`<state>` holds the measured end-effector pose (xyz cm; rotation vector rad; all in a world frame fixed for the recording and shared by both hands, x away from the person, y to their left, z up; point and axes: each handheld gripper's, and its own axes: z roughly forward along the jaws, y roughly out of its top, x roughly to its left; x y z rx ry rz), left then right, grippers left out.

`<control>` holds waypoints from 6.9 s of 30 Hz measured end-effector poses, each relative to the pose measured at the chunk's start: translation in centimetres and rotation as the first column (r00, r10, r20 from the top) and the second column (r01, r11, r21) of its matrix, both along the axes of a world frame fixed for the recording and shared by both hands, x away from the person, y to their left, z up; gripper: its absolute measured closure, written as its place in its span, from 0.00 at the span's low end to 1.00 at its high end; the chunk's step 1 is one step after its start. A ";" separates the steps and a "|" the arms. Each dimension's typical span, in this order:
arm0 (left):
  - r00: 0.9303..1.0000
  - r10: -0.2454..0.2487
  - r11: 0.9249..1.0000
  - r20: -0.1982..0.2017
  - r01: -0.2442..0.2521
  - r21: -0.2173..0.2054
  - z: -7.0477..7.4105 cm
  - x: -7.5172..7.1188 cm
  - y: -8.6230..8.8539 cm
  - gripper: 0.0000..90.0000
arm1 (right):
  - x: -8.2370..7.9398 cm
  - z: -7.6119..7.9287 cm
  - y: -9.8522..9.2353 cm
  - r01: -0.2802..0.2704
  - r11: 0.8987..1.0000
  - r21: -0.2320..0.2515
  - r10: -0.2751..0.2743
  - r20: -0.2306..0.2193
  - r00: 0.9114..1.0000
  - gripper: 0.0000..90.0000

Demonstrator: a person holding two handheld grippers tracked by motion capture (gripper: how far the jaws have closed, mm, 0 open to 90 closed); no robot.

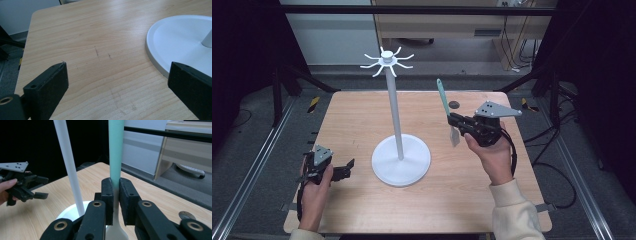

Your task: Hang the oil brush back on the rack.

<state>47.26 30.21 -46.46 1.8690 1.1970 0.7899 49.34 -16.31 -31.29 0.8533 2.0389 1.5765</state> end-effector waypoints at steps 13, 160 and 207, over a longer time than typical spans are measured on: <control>1.000 0.000 1.000 0.001 0.000 -0.001 0.0 0.0 0.0 0.03 | -0.2 0.2 0.4 -0.026 0.999 0.034 0.026 0.006 1.000 0.92; 1.000 -0.011 1.000 -0.008 0.011 0.015 -0.1 -0.2 -0.3 0.03 | 0.0 4.5 7.1 -0.159 0.984 0.076 0.154 0.070 0.986 0.91; 1.000 -0.013 1.000 -0.010 0.013 0.014 -0.2 -0.2 -0.3 0.03 | -0.5 3.6 5.9 0.041 0.998 -0.039 -0.037 0.083 0.996 0.32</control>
